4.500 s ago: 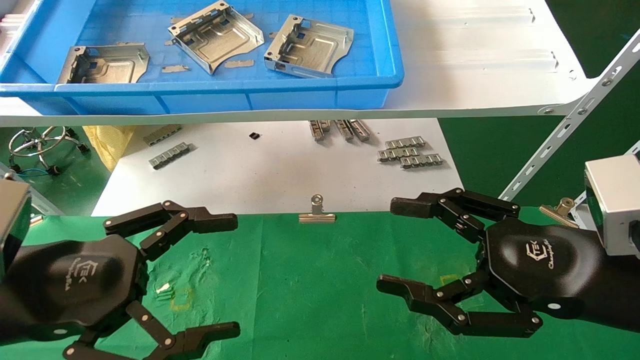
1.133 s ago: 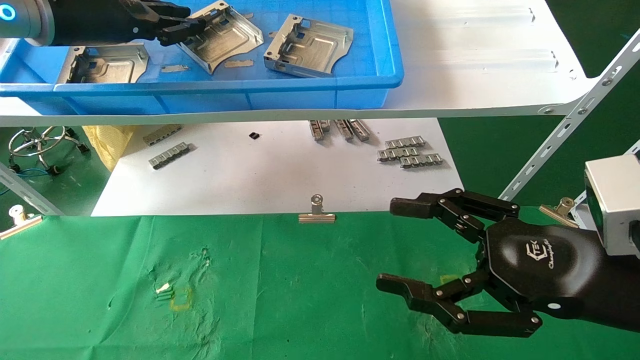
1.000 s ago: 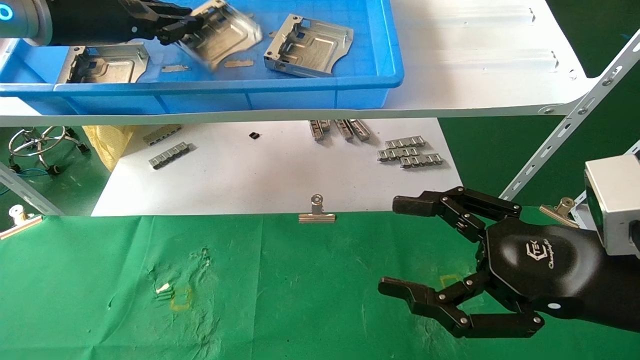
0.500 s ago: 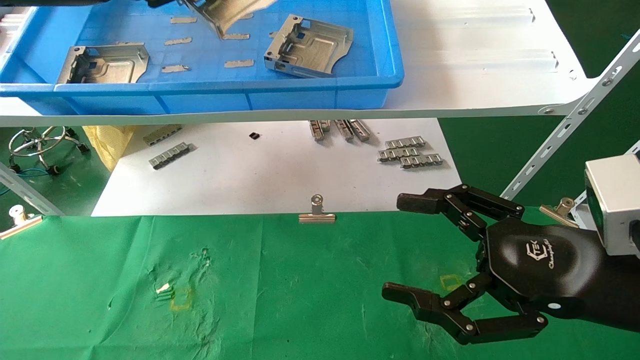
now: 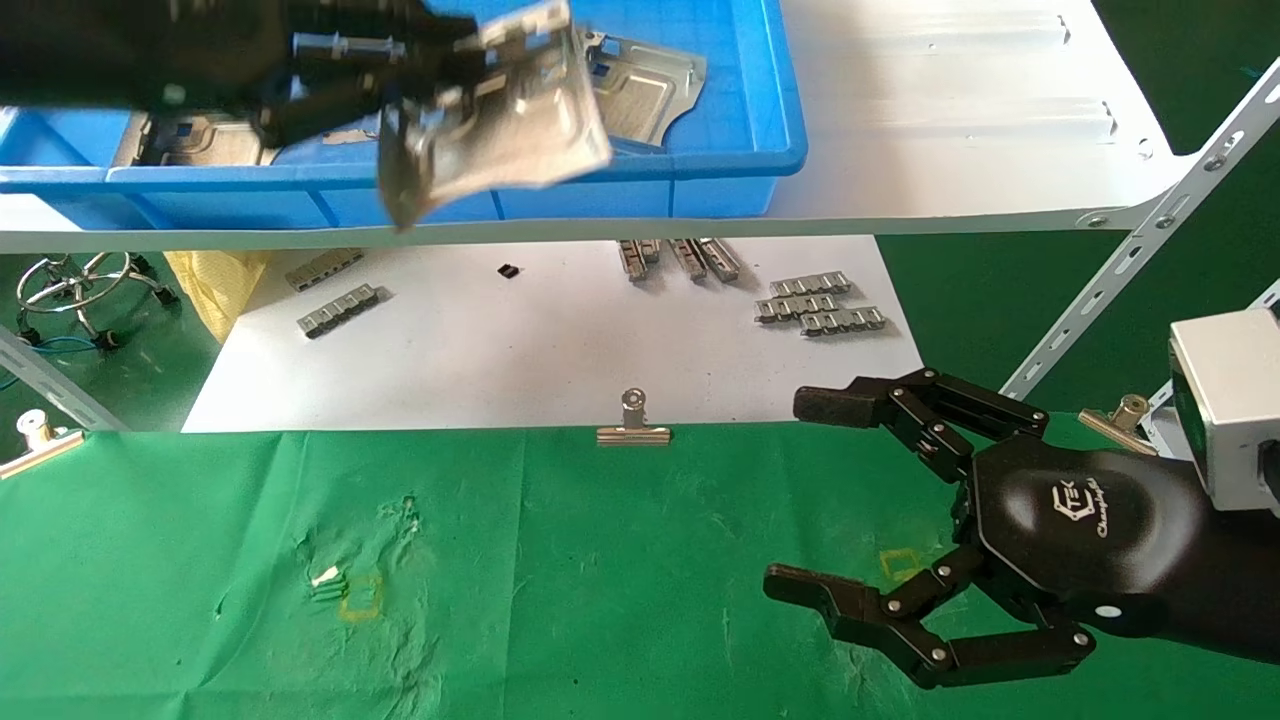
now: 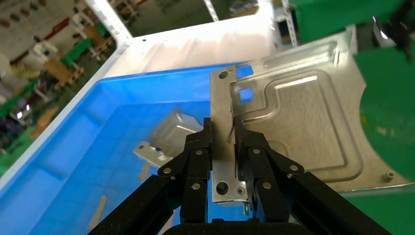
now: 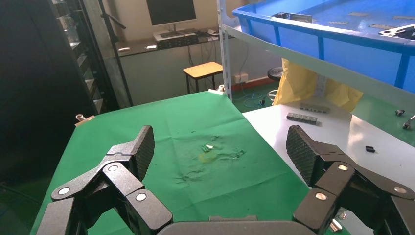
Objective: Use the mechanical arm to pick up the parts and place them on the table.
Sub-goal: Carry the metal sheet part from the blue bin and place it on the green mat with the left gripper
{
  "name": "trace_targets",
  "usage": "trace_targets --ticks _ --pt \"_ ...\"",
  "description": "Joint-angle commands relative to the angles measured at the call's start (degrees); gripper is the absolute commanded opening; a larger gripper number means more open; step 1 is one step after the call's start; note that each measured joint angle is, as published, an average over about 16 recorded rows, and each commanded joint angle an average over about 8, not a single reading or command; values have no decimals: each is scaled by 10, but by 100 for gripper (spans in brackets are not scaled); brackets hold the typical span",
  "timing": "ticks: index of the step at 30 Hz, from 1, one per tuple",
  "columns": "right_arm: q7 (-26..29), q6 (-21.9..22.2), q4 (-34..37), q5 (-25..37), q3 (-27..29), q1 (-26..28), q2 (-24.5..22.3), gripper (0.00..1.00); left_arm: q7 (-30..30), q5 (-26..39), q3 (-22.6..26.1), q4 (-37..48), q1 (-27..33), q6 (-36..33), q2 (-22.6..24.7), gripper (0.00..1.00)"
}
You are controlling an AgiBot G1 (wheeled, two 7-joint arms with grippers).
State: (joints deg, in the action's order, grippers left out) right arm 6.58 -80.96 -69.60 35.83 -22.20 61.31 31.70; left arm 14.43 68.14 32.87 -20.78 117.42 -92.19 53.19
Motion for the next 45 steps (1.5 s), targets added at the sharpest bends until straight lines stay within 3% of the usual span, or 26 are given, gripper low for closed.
trace_targets --ticks 1,6,10,16,21,26,32,36,40,45 --pt "0 0 0 0 0 0 0 100 10 -20 9 -43 -22 -4 -15 0" --pt "0 0 0 0 0 0 0 100 3 -134 64 -184 -106 1 -98 0" --pt "0 0 0 0 0 0 0 100 35 -168 108 -226 -149 7 -144 0" --pt "0 0 0 0 0 0 0 100 153 -126 162 -195 -182 16 -166 0" --pt "0 0 0 0 0 0 0 100 244 -88 195 -142 -208 19 -153 0" --pt "0 0 0 0 0 0 0 100 317 -99 208 -89 -244 16 -136 0" --pt "0 0 0 0 0 0 0 100 395 -129 208 -27 -274 20 -123 27" --pt "0 0 0 0 0 0 0 100 438 -127 212 10 -279 27 -115 68" --pt "0 0 0 0 0 0 0 100 472 -124 214 43 -278 39 -103 97" --pt "0 0 0 0 0 0 0 100 497 -123 213 81 -275 49 -90 100"
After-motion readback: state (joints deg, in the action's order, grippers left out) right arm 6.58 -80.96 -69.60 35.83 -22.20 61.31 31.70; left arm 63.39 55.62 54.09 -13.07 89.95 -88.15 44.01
